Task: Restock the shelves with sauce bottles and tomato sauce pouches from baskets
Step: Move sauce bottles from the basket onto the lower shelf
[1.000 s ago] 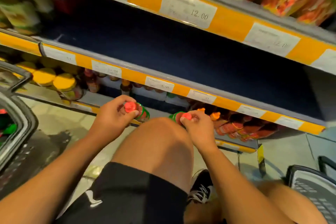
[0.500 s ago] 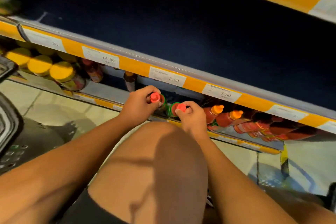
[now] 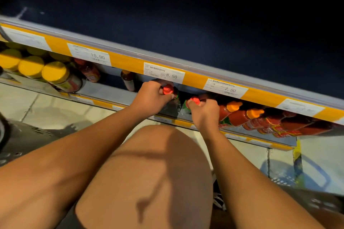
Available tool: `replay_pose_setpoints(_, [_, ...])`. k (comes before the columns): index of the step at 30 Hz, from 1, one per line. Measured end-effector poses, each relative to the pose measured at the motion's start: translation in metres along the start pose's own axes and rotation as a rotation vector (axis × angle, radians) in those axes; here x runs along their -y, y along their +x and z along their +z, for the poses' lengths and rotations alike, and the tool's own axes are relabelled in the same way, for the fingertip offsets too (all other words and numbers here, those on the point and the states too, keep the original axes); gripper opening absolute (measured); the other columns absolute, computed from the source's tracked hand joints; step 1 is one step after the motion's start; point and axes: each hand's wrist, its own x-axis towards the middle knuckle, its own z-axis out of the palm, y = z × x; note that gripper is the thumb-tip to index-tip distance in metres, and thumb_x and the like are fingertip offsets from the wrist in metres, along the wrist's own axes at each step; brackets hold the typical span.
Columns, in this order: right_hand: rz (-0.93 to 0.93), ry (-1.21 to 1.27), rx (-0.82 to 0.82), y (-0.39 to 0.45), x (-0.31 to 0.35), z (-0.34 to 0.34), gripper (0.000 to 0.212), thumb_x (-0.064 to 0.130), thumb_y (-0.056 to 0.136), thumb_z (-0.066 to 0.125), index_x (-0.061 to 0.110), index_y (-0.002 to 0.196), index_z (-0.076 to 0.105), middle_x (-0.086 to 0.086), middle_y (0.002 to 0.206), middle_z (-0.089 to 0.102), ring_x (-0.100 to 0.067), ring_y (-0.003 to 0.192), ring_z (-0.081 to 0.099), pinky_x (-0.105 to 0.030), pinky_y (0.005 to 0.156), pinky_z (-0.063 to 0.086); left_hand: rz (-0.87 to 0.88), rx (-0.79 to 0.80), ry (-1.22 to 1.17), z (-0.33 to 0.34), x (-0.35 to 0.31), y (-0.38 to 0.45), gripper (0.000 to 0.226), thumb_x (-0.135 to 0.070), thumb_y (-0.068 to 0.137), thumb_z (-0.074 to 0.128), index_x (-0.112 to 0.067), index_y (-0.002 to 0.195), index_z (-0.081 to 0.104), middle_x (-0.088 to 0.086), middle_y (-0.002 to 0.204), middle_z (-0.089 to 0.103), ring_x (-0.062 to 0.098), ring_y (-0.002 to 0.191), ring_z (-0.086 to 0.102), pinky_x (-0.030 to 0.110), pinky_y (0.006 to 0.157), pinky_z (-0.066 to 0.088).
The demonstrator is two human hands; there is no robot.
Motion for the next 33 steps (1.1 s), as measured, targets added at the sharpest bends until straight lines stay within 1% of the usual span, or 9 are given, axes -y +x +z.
replay_pose_setpoints(5, [-0.03,-0.05,0.01,-0.002,0.0,0.0,0.035,0.037,0.089,0.077,0.016,0.067,0.06,-0.002,0.061,0.061,-0.019,0.056,0.054,-0.031,0.056,0.041,-0.007,0.044,0.001,0.009,-0.005,0.009,0.027,-0.03,0.094,0.075,-0.017,0.117,0.07,0.0,0.09,0.073,0.02,0.084,0.071,0.043,0.086,0.06])
replay_pose_setpoints(11, [-0.081,-0.108,0.014,-0.004,0.005,0.005,0.027,0.037,0.092,0.074,0.017,0.076,0.065,0.0,0.071,0.066,-0.018,0.067,0.062,-0.032,0.059,0.045,-0.001,0.083,0.132,0.015,-0.004,0.026,0.045,-0.038,0.091,0.074,-0.021,0.132,0.063,0.007,0.118,0.071,0.028,0.104,0.067,0.039,0.09,0.056])
replay_pose_setpoints(16, [-0.14,-0.263,-0.062,-0.004,0.016,0.007,0.028,0.032,0.097,0.068,0.012,0.079,0.062,-0.003,0.074,0.063,-0.023,0.071,0.06,-0.035,0.064,0.048,0.014,0.151,0.236,0.018,-0.006,0.043,0.031,-0.034,0.095,0.069,-0.019,0.122,0.064,0.009,0.115,0.069,0.031,0.104,0.063,0.041,0.087,0.055])
replay_pose_setpoints(19, [-0.153,-0.271,-0.076,0.001,0.02,0.001,0.017,0.025,0.096,0.067,0.018,0.088,0.055,0.0,0.078,0.058,-0.021,0.073,0.057,-0.025,0.057,0.039,0.083,0.209,0.252,0.022,-0.01,0.047,0.008,-0.028,0.099,0.064,-0.023,0.104,0.06,0.005,0.102,0.065,0.028,0.096,0.061,0.035,0.079,0.049])
replay_pose_setpoints(23, [-0.161,-0.306,-0.058,0.001,0.019,-0.001,0.017,0.023,0.097,0.066,0.018,0.086,0.054,0.001,0.076,0.056,-0.02,0.071,0.055,-0.022,0.053,0.033,0.14,0.221,0.245,0.029,-0.008,0.054,0.011,-0.033,0.103,0.058,-0.023,0.107,0.062,0.01,0.113,0.068,0.029,0.099,0.061,0.039,0.085,0.051])
replay_pose_setpoints(26, [-0.17,-0.39,-0.077,-0.001,0.02,0.004,0.019,0.023,0.1,0.063,0.017,0.085,0.053,-0.001,0.078,0.056,-0.021,0.075,0.057,-0.027,0.064,0.041,0.086,0.244,0.224,0.032,-0.009,0.059,0.01,-0.037,0.104,0.055,-0.028,0.103,0.057,0.011,0.116,0.068,0.03,0.104,0.062,0.044,0.093,0.053])
replay_pose_setpoints(28, [-0.23,-0.568,-0.069,0.001,0.021,0.004,0.014,0.021,0.102,0.058,0.016,0.09,0.053,-0.002,0.084,0.054,-0.022,0.083,0.058,-0.027,0.07,0.039,0.044,0.259,0.234,0.033,-0.013,0.063,0.017,-0.042,0.105,0.054,-0.026,0.106,0.059,0.011,0.12,0.068,0.031,0.107,0.063,0.048,0.098,0.053])
replay_pose_setpoints(31, [-0.293,-0.842,0.05,0.002,0.027,-0.002,0.017,0.011,0.104,0.051,0.013,0.105,0.068,-0.005,0.088,0.048,-0.028,0.104,0.06,-0.029,0.085,0.042,-0.008,0.26,0.231,0.032,-0.015,0.066,0.029,-0.041,0.105,0.055,-0.02,0.122,0.063,0.009,0.128,0.065,0.03,0.115,0.06,0.046,0.104,0.049])
replay_pose_setpoints(33, [-0.287,-1.022,0.129,0.004,0.037,-0.008,0.019,0.009,0.103,0.054,0.018,0.115,0.065,-0.006,0.096,0.047,-0.027,0.115,0.053,-0.033,0.098,0.042,-0.001,0.259,0.244,0.034,-0.014,0.067,0.026,-0.042,0.104,0.055,-0.021,0.117,0.063,0.009,0.123,0.067,0.03,0.11,0.061,0.045,0.099,0.051])
